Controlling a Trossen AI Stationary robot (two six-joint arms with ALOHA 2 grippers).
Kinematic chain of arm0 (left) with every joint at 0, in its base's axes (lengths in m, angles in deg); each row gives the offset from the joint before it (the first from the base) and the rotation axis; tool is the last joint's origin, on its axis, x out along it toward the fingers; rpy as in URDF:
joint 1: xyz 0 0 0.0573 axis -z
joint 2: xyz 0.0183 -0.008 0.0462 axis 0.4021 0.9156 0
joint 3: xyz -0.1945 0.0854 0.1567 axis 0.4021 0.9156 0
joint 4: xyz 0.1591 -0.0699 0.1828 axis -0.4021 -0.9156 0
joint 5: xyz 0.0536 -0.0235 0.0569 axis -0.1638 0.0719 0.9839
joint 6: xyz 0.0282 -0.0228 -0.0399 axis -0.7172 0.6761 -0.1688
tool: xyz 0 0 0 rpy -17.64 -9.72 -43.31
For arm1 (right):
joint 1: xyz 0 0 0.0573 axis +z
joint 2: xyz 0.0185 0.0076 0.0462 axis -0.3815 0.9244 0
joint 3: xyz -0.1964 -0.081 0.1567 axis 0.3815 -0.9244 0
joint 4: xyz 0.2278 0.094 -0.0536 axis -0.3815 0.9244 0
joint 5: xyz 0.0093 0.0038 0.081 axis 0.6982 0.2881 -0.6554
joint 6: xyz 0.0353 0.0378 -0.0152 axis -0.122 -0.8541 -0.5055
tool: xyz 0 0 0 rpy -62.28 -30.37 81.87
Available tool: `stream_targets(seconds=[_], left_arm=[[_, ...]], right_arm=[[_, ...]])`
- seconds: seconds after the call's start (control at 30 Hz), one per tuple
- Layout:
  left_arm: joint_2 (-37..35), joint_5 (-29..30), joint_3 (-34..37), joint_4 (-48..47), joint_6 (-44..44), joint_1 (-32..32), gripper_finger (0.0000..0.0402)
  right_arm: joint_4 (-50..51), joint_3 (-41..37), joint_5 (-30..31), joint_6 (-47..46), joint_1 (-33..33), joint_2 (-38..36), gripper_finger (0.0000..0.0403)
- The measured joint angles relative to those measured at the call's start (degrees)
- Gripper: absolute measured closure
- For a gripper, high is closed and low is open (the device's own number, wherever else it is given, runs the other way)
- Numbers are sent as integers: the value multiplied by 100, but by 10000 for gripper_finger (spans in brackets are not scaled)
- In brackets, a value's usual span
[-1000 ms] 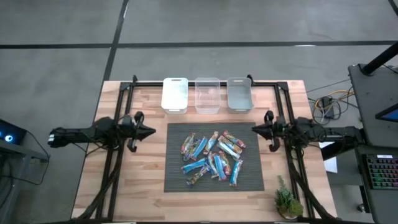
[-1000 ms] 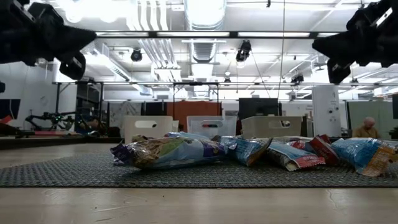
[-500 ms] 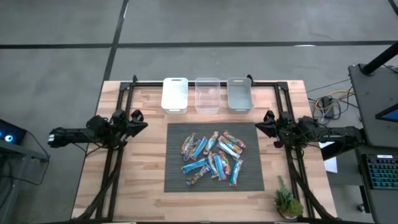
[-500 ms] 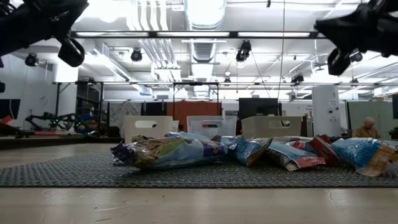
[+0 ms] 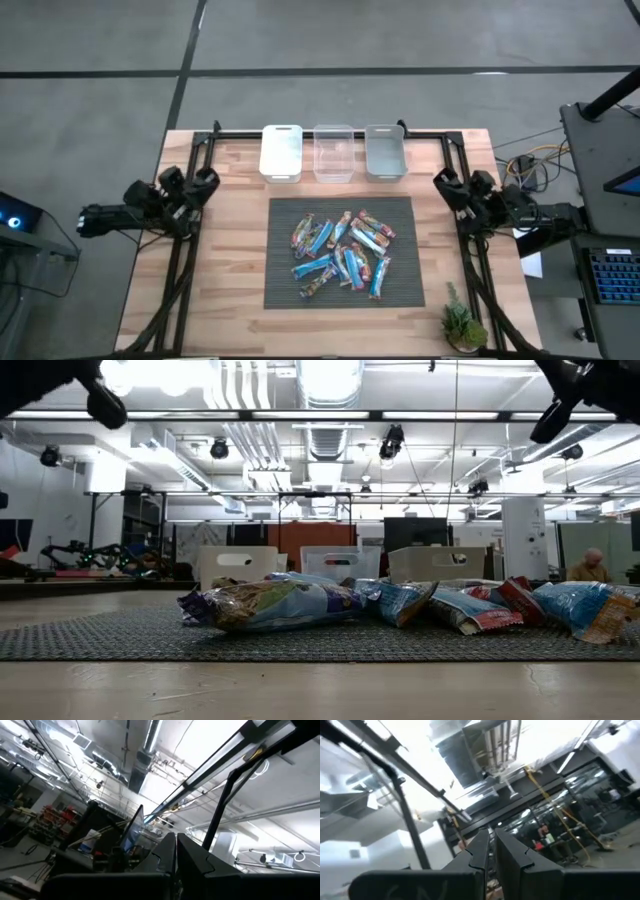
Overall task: Pick and place Granola Bars by type
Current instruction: Put the red granola bar into the white bin
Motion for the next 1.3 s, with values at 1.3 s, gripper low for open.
stream_targets(seconds=[1.3], left_arm=[[3469, -107, -5294, -4121, -1410, 2, 402]], right_arm=[[6051, 6629, -62, 1530, 2, 3863, 380]])
